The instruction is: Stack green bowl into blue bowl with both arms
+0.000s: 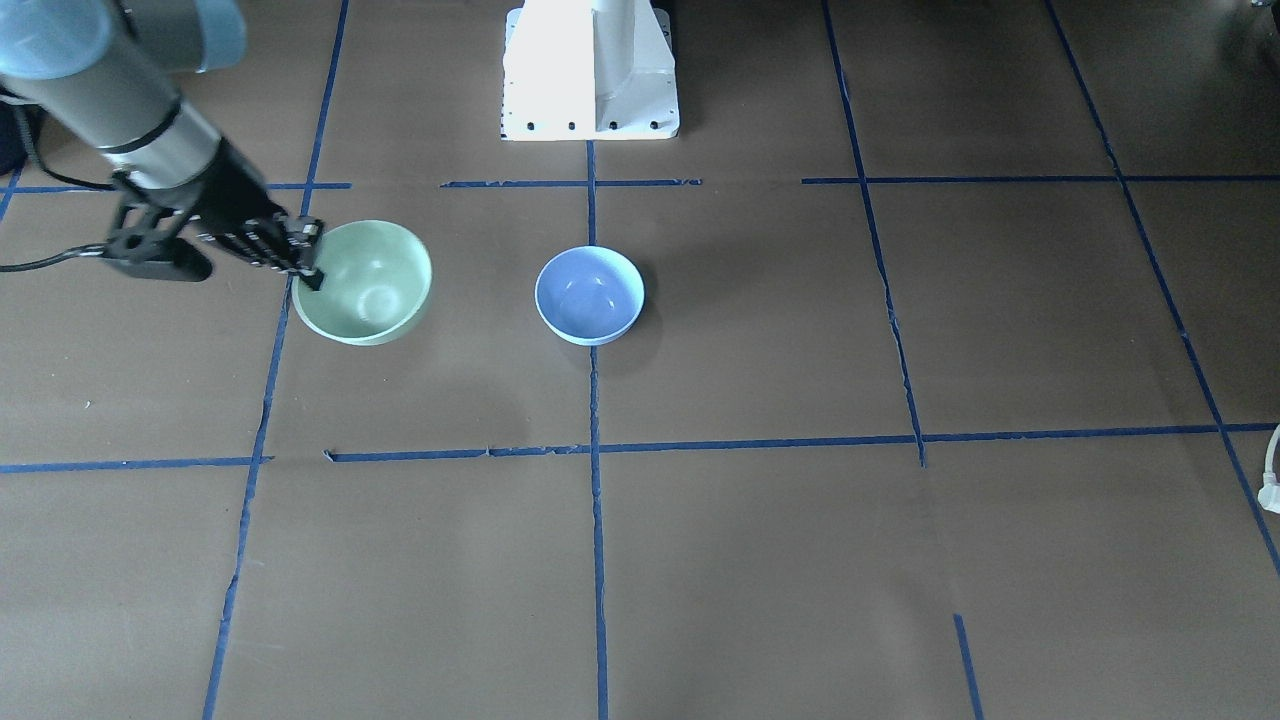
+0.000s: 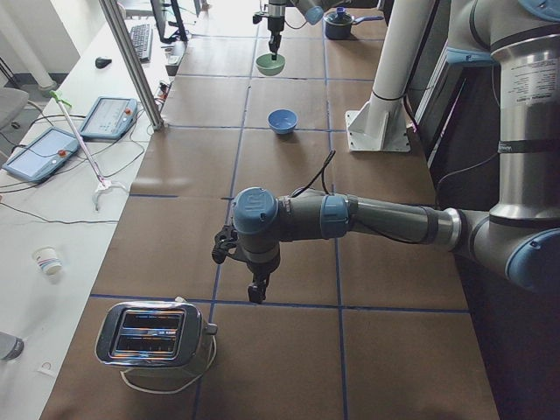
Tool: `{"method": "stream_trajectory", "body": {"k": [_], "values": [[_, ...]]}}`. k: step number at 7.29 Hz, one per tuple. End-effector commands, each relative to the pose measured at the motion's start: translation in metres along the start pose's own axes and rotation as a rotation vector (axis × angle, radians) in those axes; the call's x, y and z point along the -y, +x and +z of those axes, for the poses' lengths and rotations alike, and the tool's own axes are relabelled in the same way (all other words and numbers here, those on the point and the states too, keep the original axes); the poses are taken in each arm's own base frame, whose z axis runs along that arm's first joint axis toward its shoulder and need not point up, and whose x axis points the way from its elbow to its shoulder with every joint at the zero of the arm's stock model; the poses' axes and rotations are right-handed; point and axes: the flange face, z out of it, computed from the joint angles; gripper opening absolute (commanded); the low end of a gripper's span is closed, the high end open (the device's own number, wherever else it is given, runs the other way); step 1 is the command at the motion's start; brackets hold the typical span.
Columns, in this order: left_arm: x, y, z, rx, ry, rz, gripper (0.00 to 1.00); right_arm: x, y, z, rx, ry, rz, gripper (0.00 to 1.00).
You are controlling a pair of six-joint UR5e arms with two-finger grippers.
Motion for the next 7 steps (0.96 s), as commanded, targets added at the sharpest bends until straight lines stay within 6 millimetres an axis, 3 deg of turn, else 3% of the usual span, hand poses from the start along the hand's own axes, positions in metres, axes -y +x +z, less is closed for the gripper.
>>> {"method": "stream_trajectory", "body": {"k": [1,2,3,5,7], "values": [[0.000,0.001,-0.001,-0.002,0.002,-0.003,1.00,-0.082,-0.110,0.056,-0.036,0.033,0.075,0.00],[-0.001,0.001,0.000,-0.002,0.001,-0.003,1.00,-0.098,-0.131,0.080,-0.052,0.059,0.091,0.00],[0.000,0.001,-0.001,-0.002,0.002,-0.005,1.00,-0.118,-0.130,0.106,-0.082,0.054,0.072,0.00],[0.000,0.001,-0.001,-0.002,0.002,-0.005,1.00,-0.119,-0.129,0.139,-0.076,0.067,0.069,0.00],[0.000,0.000,0.000,-0.003,0.000,-0.007,1.00,-0.118,-0.123,0.144,-0.083,0.068,0.068,0.03]]}}
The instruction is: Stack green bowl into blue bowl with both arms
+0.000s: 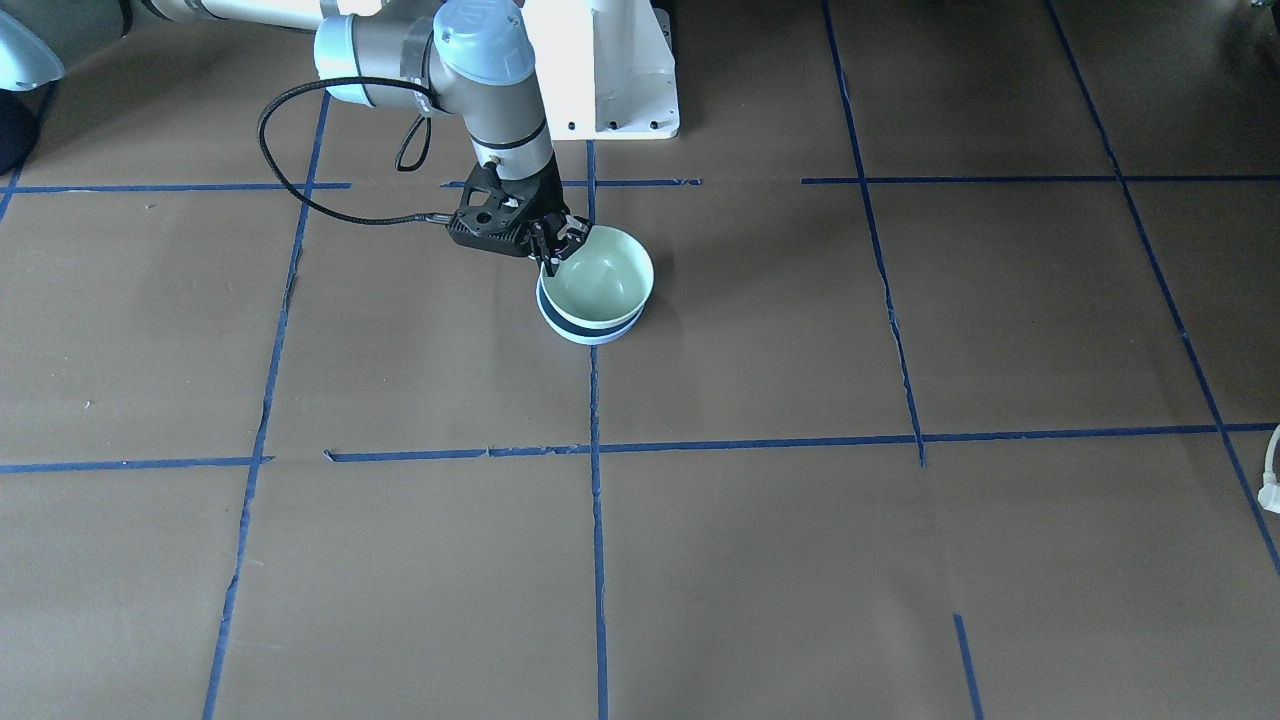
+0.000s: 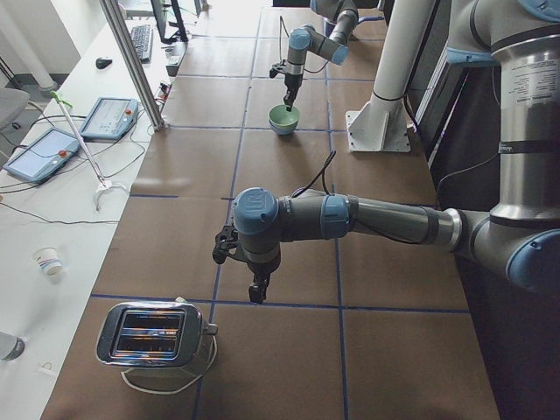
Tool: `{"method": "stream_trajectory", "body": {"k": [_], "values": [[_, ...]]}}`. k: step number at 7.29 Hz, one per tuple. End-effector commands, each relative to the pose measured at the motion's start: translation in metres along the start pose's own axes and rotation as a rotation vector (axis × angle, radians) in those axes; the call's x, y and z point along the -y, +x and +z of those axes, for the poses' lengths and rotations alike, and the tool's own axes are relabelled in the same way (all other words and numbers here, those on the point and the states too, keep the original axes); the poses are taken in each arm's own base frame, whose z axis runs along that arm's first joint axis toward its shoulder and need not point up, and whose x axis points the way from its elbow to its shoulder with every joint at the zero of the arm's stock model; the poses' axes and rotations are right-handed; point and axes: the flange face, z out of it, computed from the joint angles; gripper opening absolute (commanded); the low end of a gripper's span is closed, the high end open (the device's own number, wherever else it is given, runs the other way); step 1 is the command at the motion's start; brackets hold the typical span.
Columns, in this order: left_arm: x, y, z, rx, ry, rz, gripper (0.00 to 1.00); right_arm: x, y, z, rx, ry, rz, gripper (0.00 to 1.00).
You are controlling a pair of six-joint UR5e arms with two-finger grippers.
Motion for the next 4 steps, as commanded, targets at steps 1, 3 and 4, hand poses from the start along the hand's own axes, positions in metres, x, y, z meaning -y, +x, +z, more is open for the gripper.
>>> {"method": "stream_trajectory", "body": {"k": [1,3,4], "values": [[0.000,0.000,0.000,0.000,-0.001,-0.002,1.00,0.004,0.008,0.008,-0.012,0.005,-0.013,0.56],[0.001,-0.001,0.000,0.000,-0.001,-0.002,1.00,0.033,0.031,-0.020,-0.005,0.015,-0.036,1.00],[0.001,-0.001,0.002,-0.001,-0.004,-0.003,1.00,0.056,0.038,-0.051,-0.033,-0.015,-0.082,1.00]]}}
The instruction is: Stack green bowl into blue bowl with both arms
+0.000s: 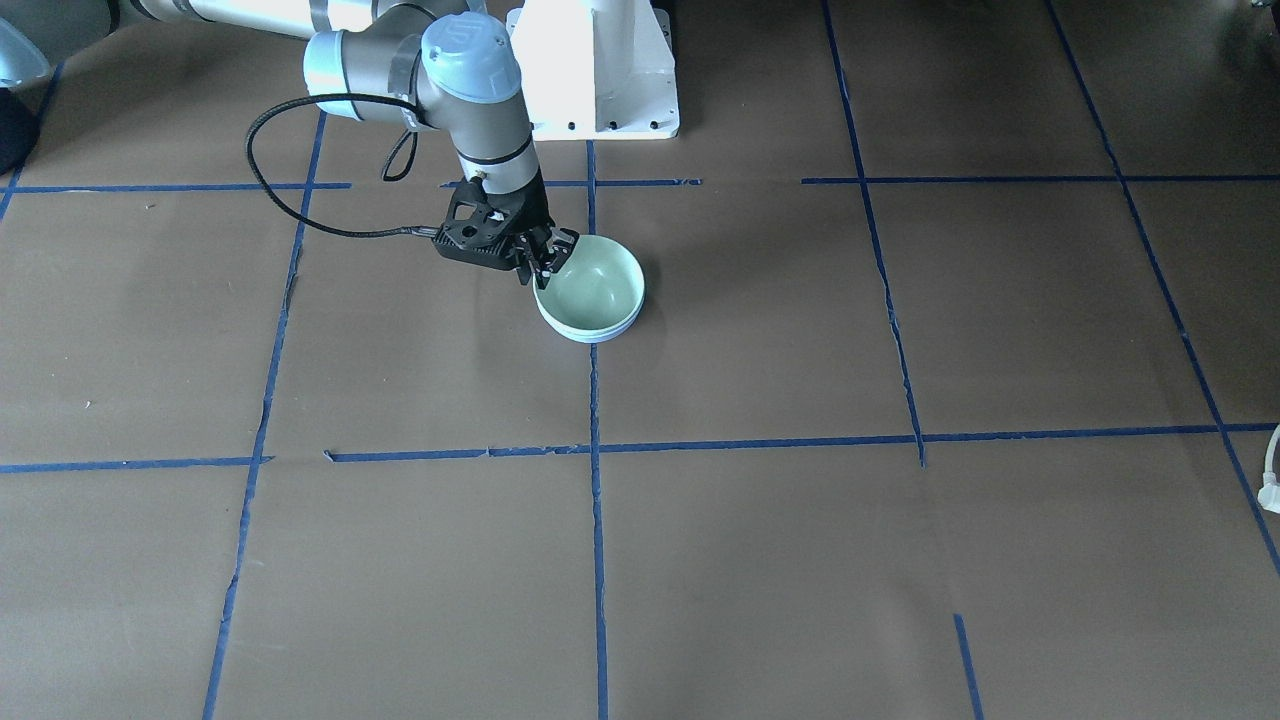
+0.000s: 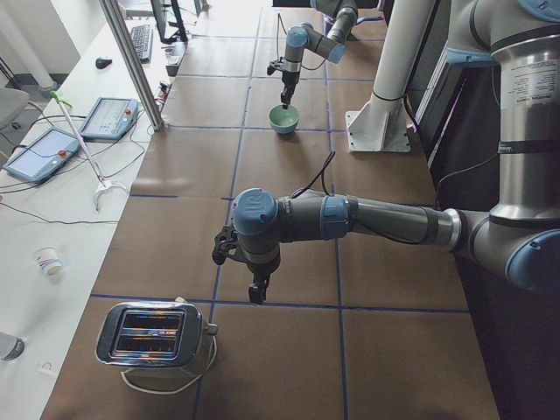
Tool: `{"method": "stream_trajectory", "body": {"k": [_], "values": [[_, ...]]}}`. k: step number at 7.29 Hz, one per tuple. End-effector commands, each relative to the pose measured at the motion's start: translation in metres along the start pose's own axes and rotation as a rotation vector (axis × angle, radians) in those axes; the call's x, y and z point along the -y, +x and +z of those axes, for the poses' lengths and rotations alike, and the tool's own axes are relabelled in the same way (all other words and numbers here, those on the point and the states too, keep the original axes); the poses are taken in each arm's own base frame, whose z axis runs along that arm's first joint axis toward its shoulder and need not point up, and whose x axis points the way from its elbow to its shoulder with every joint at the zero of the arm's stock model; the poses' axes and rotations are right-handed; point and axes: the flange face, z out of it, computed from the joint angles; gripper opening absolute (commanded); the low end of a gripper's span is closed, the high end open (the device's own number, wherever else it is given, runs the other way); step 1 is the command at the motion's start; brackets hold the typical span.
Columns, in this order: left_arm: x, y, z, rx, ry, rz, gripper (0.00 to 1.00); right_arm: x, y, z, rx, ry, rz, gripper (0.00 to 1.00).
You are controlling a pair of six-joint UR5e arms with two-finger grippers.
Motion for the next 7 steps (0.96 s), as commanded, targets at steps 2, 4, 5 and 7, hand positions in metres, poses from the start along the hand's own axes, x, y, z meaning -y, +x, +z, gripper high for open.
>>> {"method": "stream_trajectory", "body": {"k": [2,4,5,7], "values": [[-0.001,-0.003,0.004,-0.001,-0.007,0.002,1.00,0.113,0.065,-0.082,-0.035,-0.053,-0.142,1.00],[-0.002,-0.005,0.006,0.000,-0.012,-0.001,1.00,0.189,0.199,-0.105,-0.075,-0.081,-0.322,1.00],[-0.003,-0.009,0.009,0.004,-0.021,-0.007,1.00,0.224,0.291,-0.122,-0.090,-0.103,-0.411,1.00],[-0.005,-0.011,0.011,-0.002,-0.026,-0.017,1.00,0.249,0.485,-0.153,-0.091,-0.155,-0.551,1.00]]}}
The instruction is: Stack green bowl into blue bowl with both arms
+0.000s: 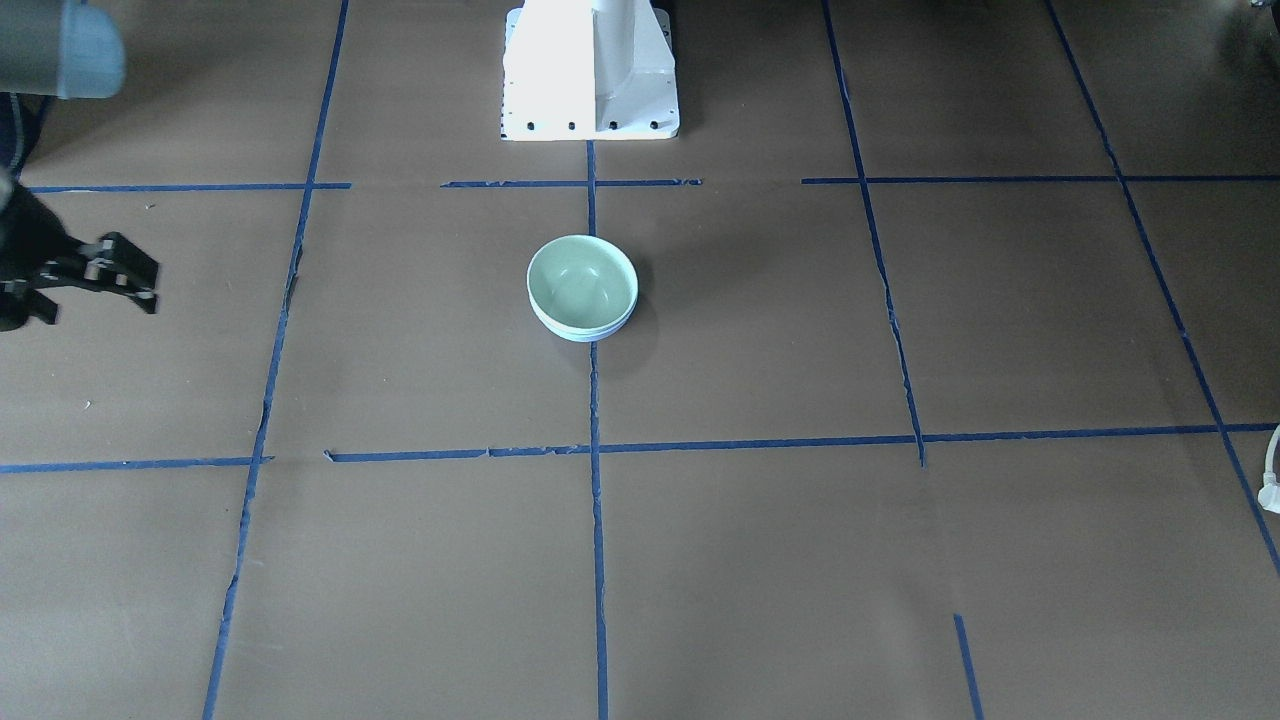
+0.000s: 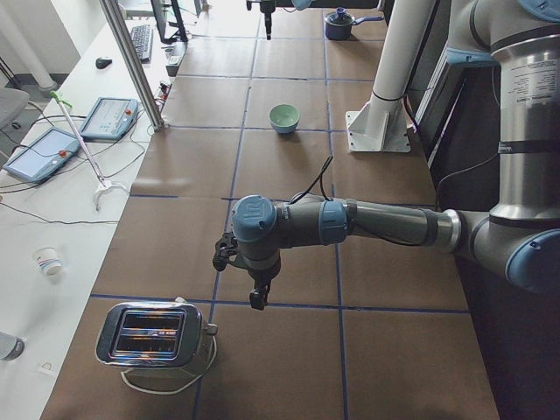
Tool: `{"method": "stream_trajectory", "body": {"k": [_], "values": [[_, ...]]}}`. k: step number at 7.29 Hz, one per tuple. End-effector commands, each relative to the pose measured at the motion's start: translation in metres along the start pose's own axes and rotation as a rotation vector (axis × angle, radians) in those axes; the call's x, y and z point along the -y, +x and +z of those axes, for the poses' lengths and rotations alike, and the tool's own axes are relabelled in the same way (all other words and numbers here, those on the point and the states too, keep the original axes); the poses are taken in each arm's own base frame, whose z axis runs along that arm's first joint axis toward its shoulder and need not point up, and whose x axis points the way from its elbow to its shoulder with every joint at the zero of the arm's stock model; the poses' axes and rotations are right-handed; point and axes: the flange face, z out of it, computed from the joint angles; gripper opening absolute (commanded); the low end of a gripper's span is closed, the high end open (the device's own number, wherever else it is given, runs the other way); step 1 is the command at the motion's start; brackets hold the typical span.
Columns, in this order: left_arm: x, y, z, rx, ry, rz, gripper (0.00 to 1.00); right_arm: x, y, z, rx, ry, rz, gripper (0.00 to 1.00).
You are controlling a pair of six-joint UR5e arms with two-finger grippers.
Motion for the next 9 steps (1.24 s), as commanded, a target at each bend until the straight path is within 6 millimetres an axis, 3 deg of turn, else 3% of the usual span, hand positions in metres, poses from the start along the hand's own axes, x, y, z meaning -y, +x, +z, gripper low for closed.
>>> {"method": "stream_trajectory", "body": {"k": [1,2,3,5,9], "values": [[-0.010,-0.003,0.005,0.005,-0.016,-0.014,1.00,-0.086,0.175,-0.011,0.011,-0.017,-0.110,1.00],[-0.010,-0.006,0.008,0.003,-0.022,-0.023,1.00,-0.152,0.224,0.004,0.007,-0.061,-0.078,1.00],[-0.012,-0.006,0.008,0.003,-0.022,-0.024,1.00,-0.168,0.237,0.001,-0.002,-0.041,-0.055,1.00],[-0.028,-0.005,0.013,0.003,-0.033,-0.029,1.00,-0.164,0.235,-0.002,-0.003,-0.032,-0.008,1.00],[-0.030,-0.005,0.013,0.000,-0.032,-0.030,1.00,-0.160,0.233,-0.004,-0.006,-0.003,0.005,1.00]]}}
